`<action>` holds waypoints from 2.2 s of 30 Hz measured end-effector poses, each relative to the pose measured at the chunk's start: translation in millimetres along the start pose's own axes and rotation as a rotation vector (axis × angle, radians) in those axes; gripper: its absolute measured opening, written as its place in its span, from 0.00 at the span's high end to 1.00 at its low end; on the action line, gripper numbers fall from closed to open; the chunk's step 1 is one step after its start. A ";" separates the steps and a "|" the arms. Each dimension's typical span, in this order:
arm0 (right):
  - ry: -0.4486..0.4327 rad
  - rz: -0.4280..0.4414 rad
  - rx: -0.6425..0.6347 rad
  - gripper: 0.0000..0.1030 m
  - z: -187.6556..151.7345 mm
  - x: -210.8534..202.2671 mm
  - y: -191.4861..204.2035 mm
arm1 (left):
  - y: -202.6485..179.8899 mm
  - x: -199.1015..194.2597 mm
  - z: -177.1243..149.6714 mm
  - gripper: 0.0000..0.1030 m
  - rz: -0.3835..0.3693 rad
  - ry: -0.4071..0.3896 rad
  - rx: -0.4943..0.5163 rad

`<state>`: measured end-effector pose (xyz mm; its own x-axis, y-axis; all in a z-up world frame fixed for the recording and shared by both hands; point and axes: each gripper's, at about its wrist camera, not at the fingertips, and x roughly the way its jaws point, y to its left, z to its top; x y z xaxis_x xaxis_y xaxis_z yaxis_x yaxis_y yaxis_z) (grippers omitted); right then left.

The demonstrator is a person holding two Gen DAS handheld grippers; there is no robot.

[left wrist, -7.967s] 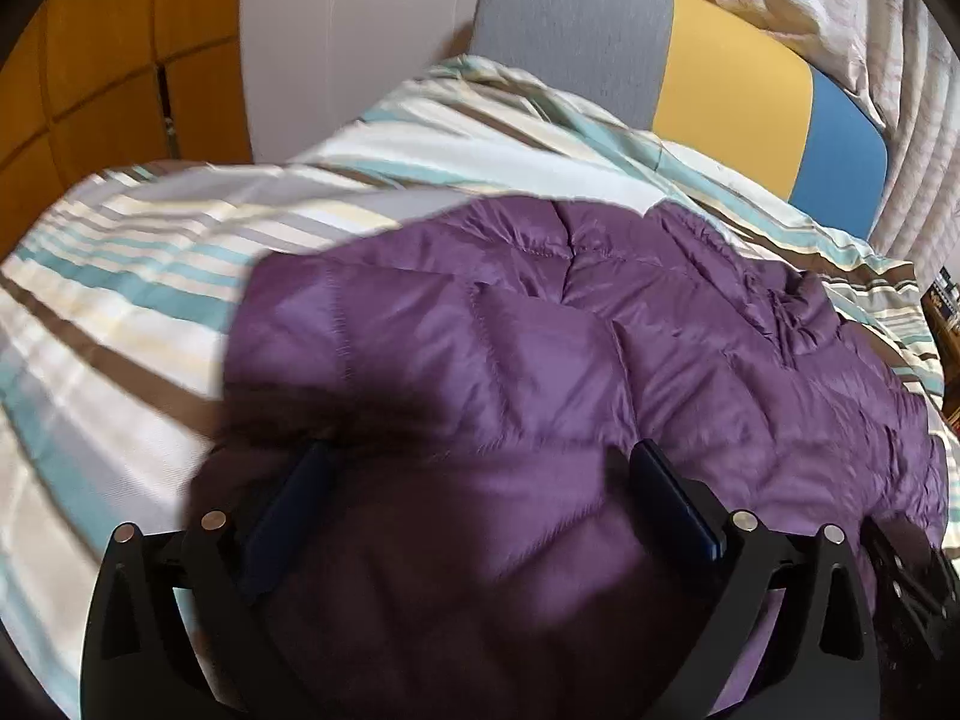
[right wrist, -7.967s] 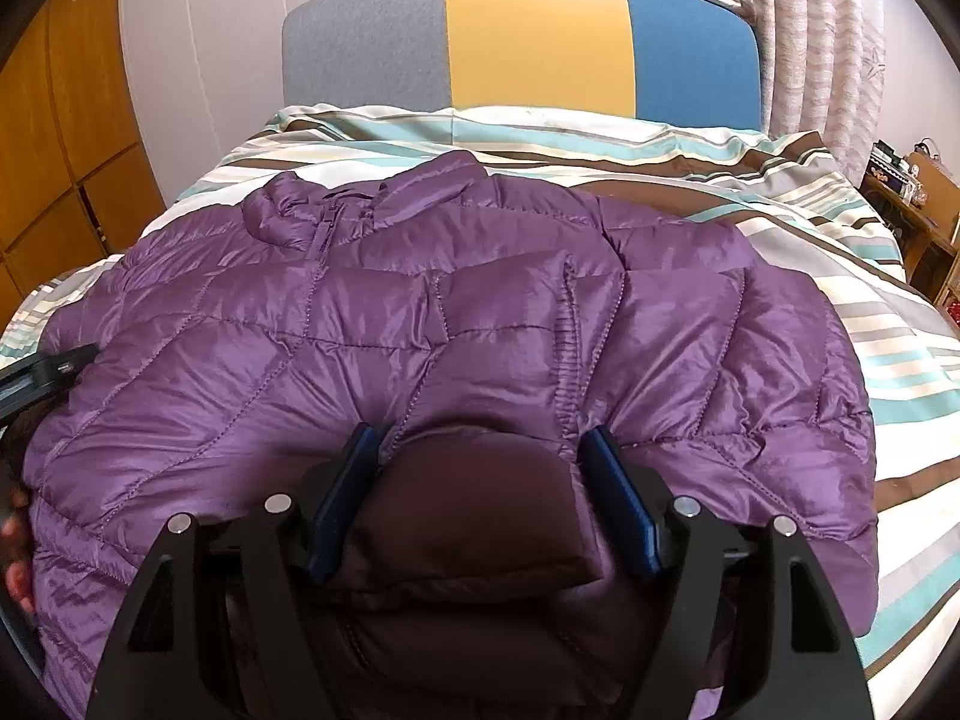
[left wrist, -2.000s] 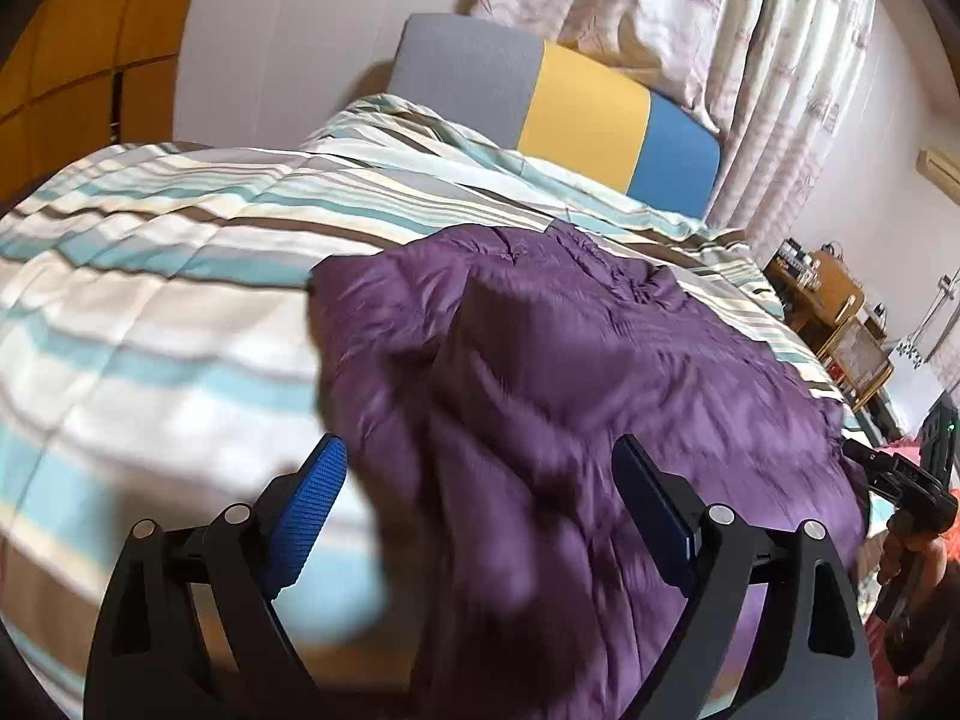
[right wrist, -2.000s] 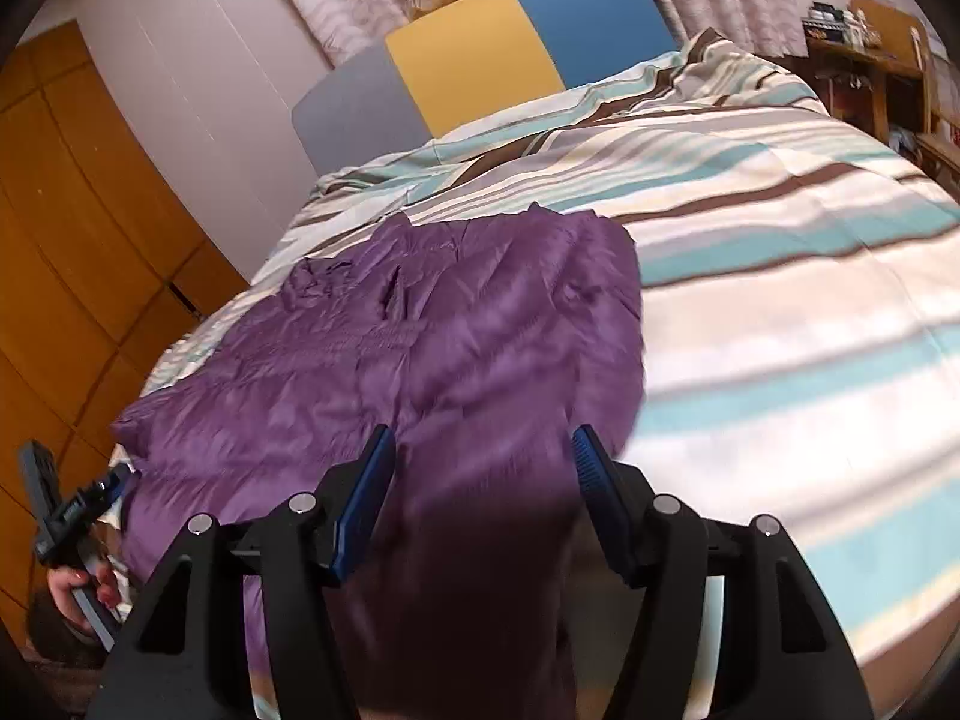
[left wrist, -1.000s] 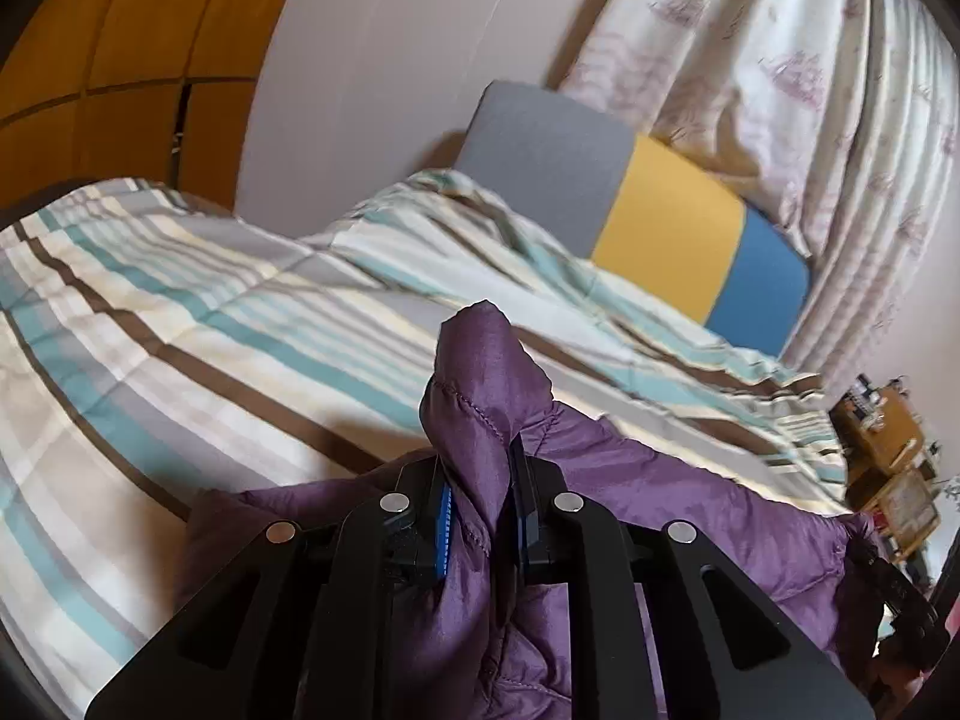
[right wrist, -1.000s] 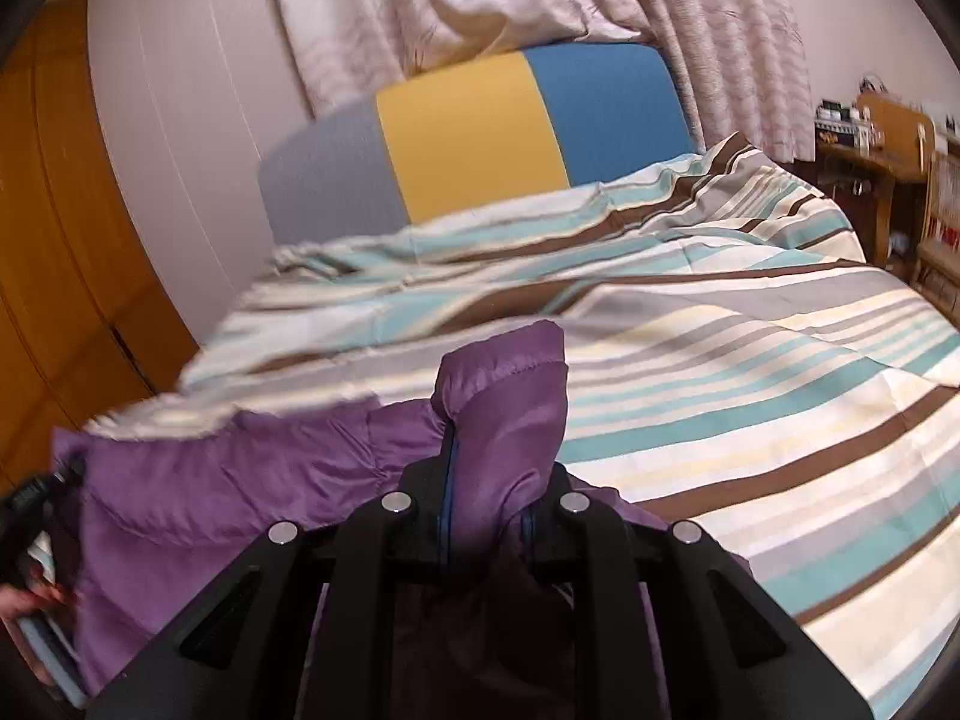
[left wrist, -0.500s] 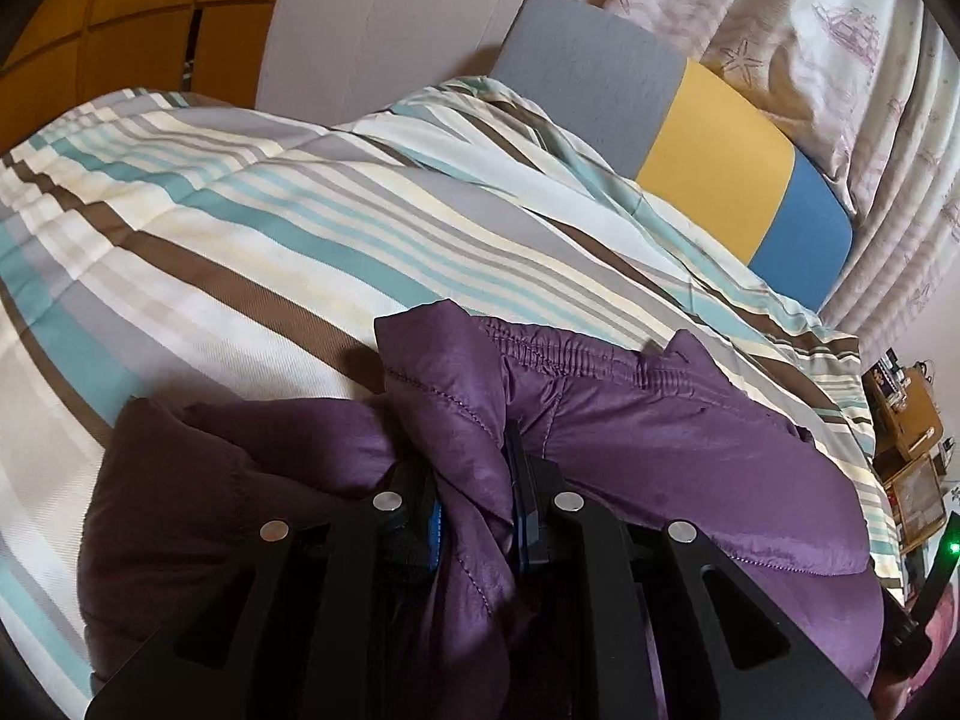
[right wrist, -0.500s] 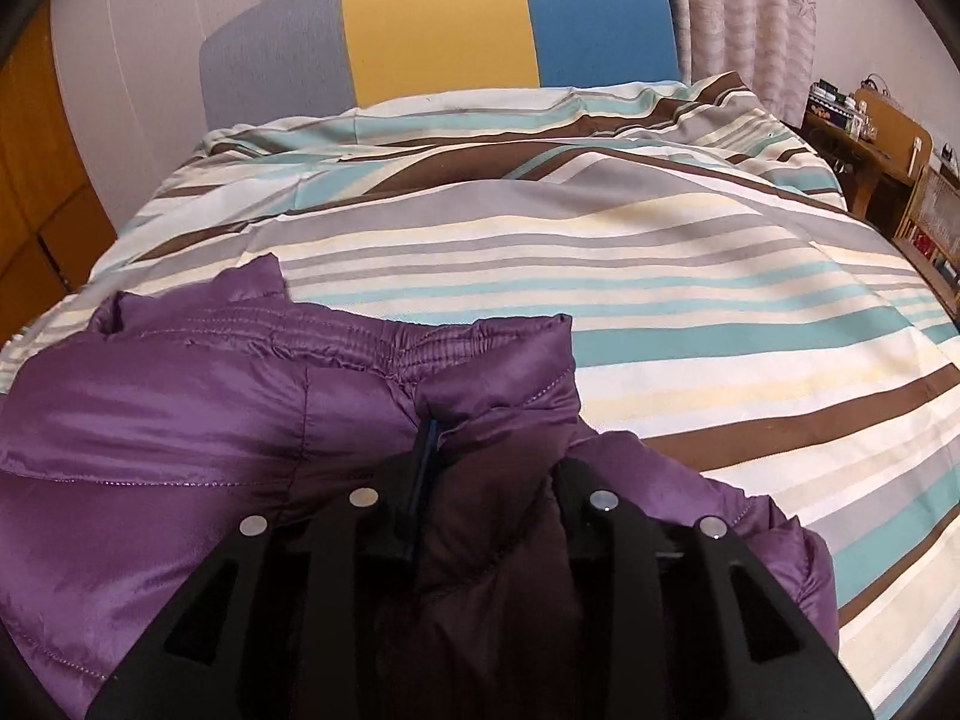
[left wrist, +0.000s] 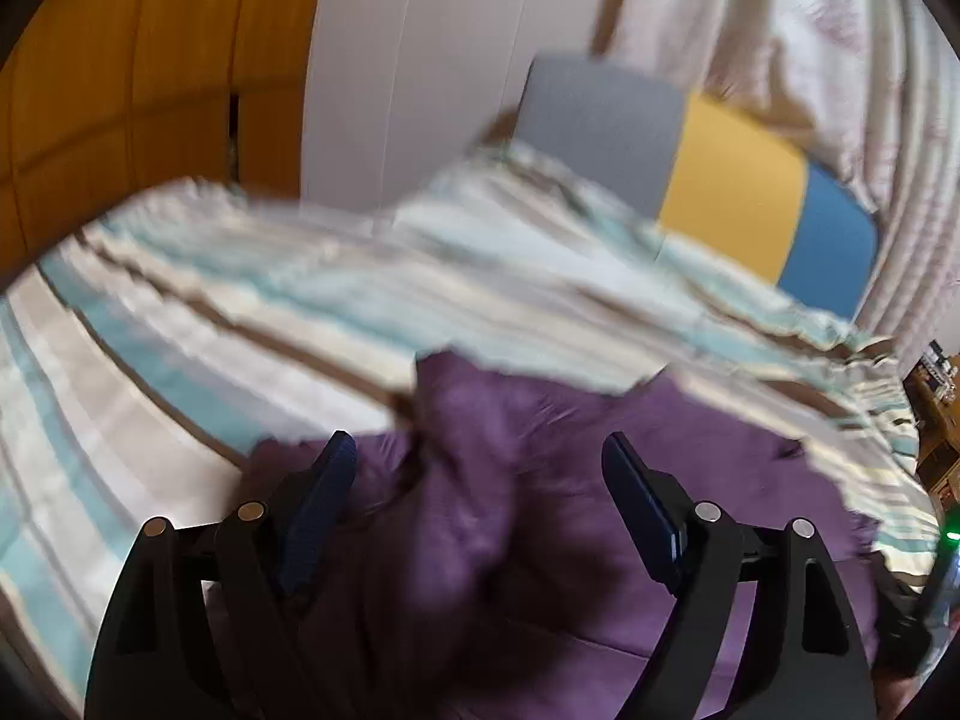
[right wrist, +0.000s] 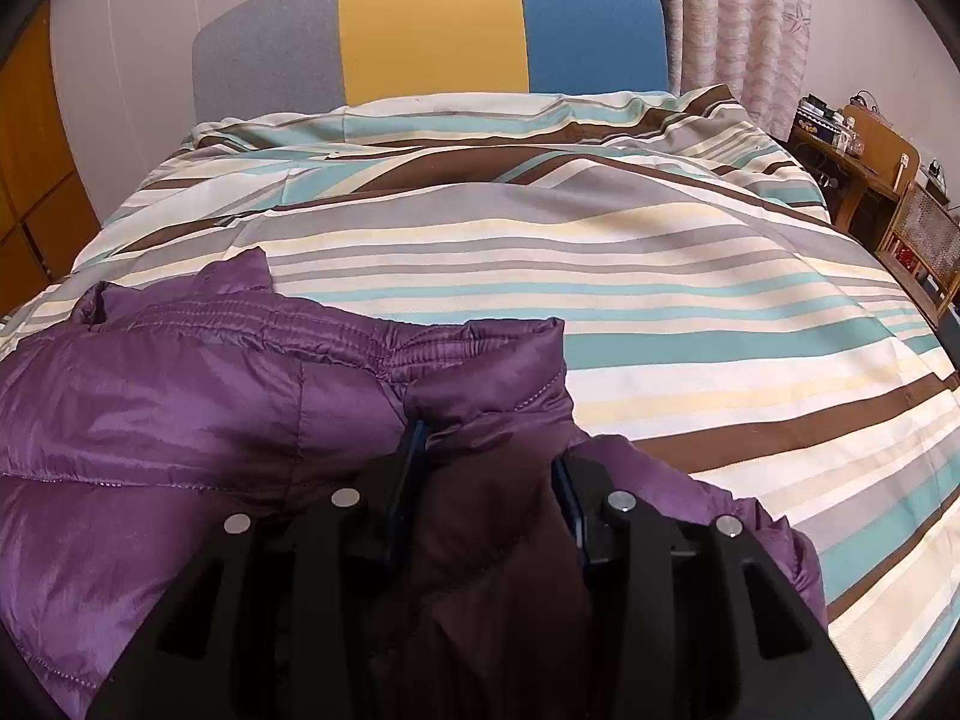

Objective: Fold large clothes

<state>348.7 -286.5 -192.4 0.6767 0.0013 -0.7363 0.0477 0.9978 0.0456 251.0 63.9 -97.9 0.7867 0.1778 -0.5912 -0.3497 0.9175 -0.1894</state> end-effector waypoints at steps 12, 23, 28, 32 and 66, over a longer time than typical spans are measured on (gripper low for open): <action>-0.005 -0.012 0.010 0.54 -0.6 -2.8 -2.7 | -95.1 53.4 -27.6 0.19 0.002 0.054 0.296; -0.028 -0.019 0.012 0.44 -1.8 -7.8 -1.4 | -84.6 87.2 -47.8 0.13 -0.052 0.149 0.238; -0.157 0.015 0.014 0.34 -7.7 -57.5 4.4 | -82.0 84.5 -47.2 0.12 -0.069 0.149 0.227; -0.220 0.127 -0.008 0.34 -6.3 -96.9 33.8 | -81.1 84.3 -46.9 0.12 -0.071 0.150 0.226; -0.041 0.154 -0.123 0.31 -13.8 -24.3 112.5 | 33.7 81.0 -28.5 0.03 -0.002 0.224 -0.013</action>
<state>327.5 -173.4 -178.7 0.6985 0.1546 -0.6987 -0.1471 0.9866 0.0712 288.4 99.1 -174.5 0.6556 0.0910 -0.7496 -0.3555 0.9130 -0.2001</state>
